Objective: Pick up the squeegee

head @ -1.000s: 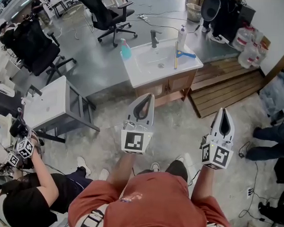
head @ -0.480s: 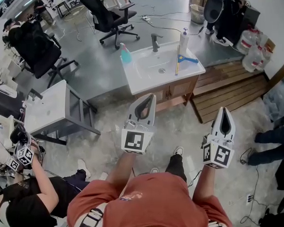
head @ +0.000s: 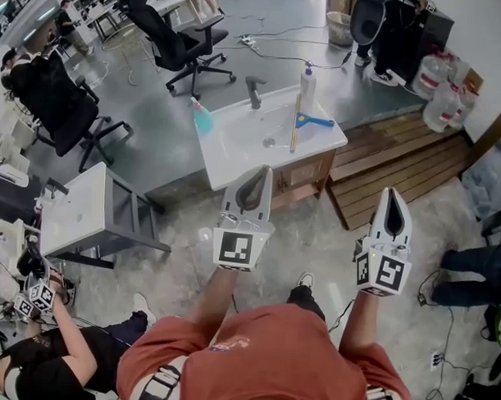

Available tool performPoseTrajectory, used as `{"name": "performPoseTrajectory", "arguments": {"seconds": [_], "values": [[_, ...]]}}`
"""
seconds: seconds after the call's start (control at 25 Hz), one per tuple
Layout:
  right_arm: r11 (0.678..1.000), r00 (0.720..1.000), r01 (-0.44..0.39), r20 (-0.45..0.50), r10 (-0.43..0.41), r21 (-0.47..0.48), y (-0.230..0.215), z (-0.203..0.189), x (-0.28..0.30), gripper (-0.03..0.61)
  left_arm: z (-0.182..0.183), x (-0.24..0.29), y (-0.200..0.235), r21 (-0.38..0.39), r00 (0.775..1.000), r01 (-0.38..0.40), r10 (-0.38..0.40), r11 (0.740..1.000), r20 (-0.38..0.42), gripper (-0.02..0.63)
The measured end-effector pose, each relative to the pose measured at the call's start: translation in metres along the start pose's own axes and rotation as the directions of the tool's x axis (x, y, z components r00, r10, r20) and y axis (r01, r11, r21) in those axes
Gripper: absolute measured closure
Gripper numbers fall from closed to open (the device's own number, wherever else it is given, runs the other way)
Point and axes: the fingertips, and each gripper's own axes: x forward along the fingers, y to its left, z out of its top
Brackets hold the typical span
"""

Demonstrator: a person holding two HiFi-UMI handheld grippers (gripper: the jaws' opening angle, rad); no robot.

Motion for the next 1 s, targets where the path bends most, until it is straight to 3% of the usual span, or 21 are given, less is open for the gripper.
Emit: {"name": "performPoseTrajectory", "arguments": {"seconds": [0.2,0.72,1.0], "values": [[1.000,1.000,0.007,-0.008,-0.007,0.015,-0.051,-0.011,0.038,0.572,-0.010,0.061,-0.027,0.022,1.000,0.013,-0.012,1.000,-0.024,0.595],[0.999,1.000,0.021,-0.016,-0.020,0.030,-0.186,-0.039,0.106,0.572,-0.026,0.189,-0.106,-0.007,1.000,0.002,-0.002,1.000,-0.029,0.595],[0.999,1.000,-0.003,-0.006,0.004,0.043,-0.217,-0.049,0.137,0.572,-0.036,0.227,-0.123,-0.016,0.999,-0.015,0.015,1.000,-0.035,0.595]]}}
